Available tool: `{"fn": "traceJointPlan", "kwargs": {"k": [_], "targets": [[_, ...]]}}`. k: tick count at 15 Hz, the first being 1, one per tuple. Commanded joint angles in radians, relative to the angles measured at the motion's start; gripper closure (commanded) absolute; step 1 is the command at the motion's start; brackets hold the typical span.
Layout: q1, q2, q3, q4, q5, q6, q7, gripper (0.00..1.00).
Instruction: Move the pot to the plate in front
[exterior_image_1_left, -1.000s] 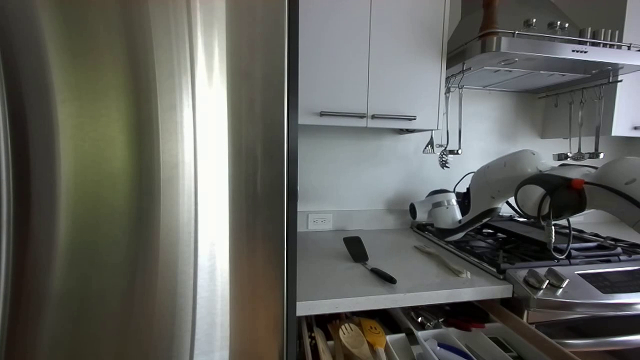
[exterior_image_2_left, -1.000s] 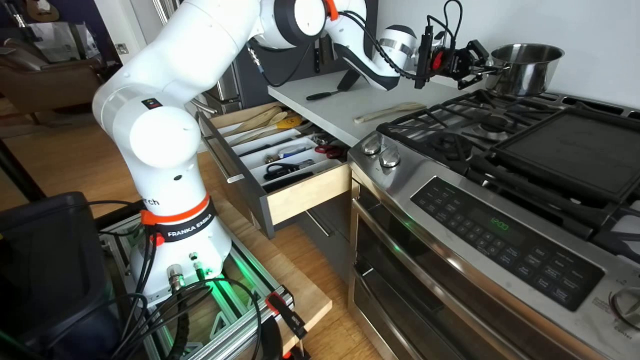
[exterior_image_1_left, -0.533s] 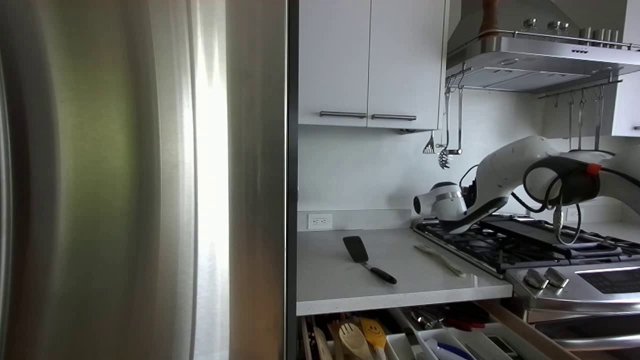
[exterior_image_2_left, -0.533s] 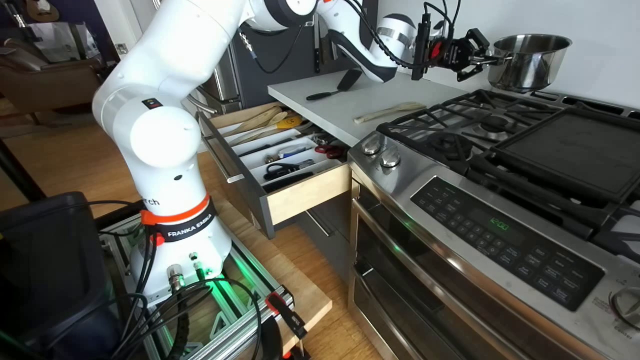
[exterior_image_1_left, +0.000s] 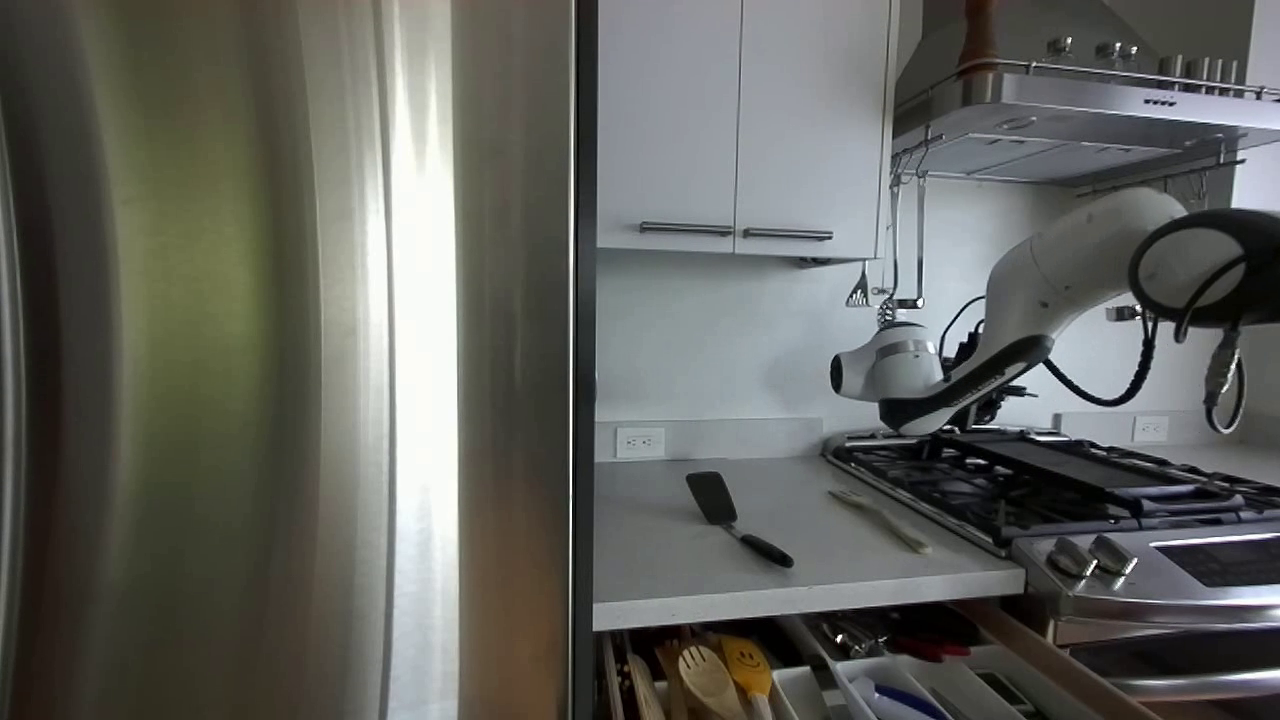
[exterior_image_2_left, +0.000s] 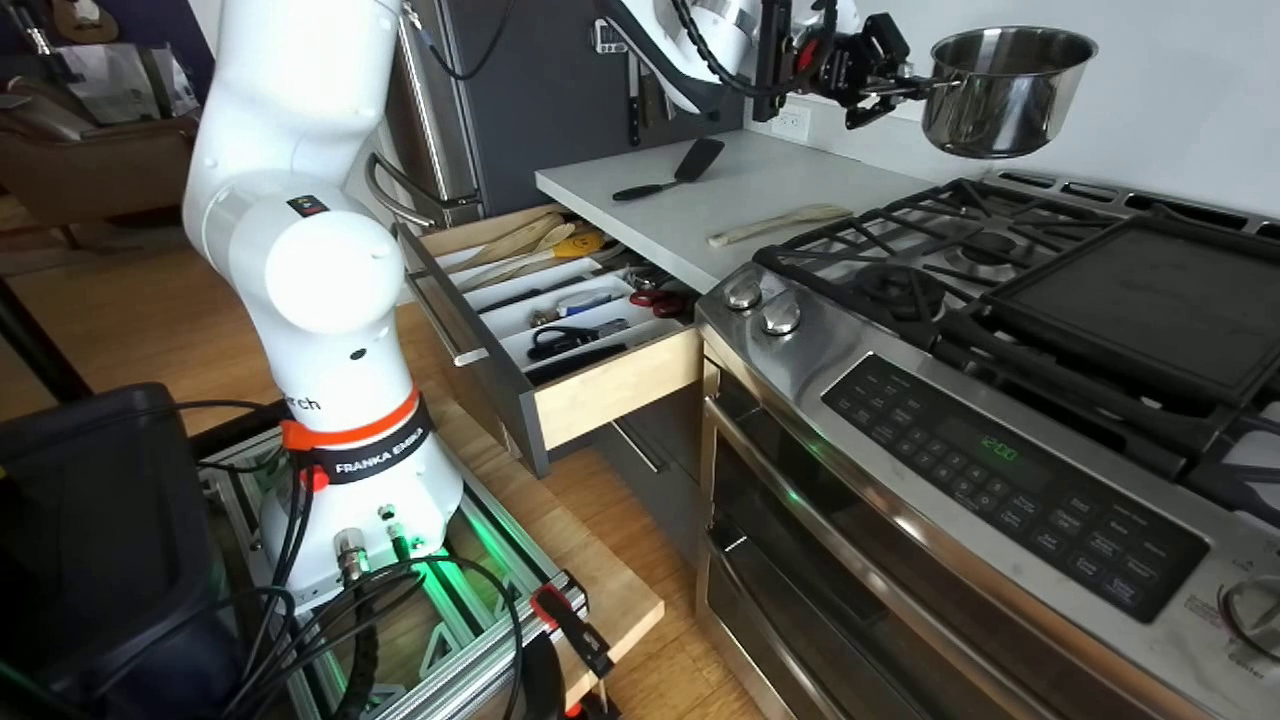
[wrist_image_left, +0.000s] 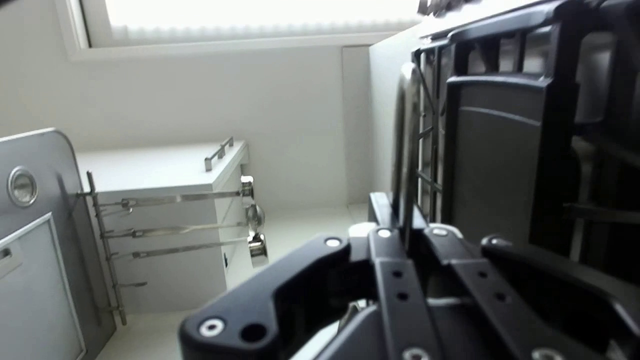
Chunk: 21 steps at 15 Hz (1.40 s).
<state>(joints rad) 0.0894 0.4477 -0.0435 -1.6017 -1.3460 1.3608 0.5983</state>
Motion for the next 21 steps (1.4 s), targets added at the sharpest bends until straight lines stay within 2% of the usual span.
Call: {"fn": "traceJointPlan", "kwargs": {"k": [1, 5, 6, 13, 14, 17, 21], "targets": [[-0.007, -0.211, 0.056, -0.195, 0.172, -0.067, 0.104, 0.98], [-0.008, -0.289, 0.06, -0.236, 0.278, -0.143, 0.186, 0.98], [-0.008, -0.221, 0.064, -0.179, 0.251, -0.12, 0.118, 0.93], [-0.014, -0.261, 0.065, -0.216, 0.272, -0.131, 0.146, 0.93], [-0.014, -0.261, 0.065, -0.216, 0.272, -0.131, 0.146, 0.98], [-0.01, -0.196, 0.058, -0.187, 0.289, -0.227, 0.103, 0.98], [-0.006, -0.117, 0.053, -0.168, 0.305, -0.328, 0.114, 0.98]]}}
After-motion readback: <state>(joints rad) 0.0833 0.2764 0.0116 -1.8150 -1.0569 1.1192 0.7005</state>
